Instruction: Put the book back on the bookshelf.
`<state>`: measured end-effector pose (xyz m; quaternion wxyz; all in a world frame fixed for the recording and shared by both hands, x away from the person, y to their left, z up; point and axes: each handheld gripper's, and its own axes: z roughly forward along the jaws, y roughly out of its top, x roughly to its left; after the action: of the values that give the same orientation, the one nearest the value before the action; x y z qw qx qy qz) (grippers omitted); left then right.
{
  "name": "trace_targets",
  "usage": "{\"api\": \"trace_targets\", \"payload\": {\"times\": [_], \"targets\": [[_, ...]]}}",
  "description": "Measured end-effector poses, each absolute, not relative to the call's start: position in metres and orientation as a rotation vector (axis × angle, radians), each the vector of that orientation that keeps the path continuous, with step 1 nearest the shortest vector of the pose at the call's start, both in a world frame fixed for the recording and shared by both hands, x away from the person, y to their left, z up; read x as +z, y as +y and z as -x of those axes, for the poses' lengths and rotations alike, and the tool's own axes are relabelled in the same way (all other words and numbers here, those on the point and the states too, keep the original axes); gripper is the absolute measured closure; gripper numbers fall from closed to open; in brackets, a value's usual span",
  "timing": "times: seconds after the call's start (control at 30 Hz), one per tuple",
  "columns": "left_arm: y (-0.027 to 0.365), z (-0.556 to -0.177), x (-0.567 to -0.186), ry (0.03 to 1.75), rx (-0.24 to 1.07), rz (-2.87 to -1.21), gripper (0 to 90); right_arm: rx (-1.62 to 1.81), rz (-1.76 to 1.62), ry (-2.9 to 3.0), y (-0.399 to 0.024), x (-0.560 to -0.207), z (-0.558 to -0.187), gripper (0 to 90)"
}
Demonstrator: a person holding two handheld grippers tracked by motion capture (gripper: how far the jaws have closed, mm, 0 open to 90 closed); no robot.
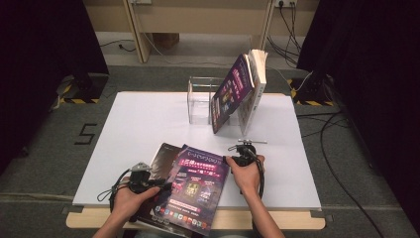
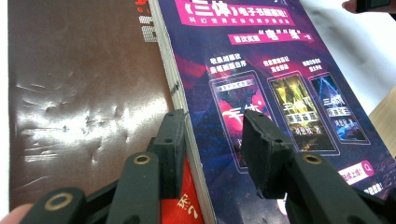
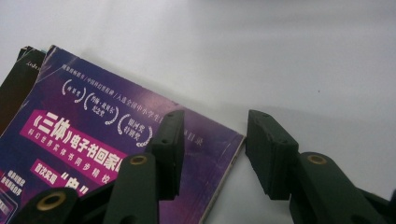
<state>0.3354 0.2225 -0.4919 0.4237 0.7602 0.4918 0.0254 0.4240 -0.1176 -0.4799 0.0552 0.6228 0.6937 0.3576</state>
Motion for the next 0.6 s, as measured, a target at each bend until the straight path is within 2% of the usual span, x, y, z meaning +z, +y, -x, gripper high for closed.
{"api": "trace_targets", "payload": {"times": [0.33,0.6], "targets": [[0.2209,-0.3343,-0.4908,1.238,0.061,-1.911,60.6,1.103,-1.879,2.106,-0.1155,-0.481,-0.4295,57.3],[0.2174,-0.3317,-0.4898,1.234,0.107,-1.942,63.4,1.131,-1.858,2.134,-0.1168,-0.4823,-0.434,56.0]]}}
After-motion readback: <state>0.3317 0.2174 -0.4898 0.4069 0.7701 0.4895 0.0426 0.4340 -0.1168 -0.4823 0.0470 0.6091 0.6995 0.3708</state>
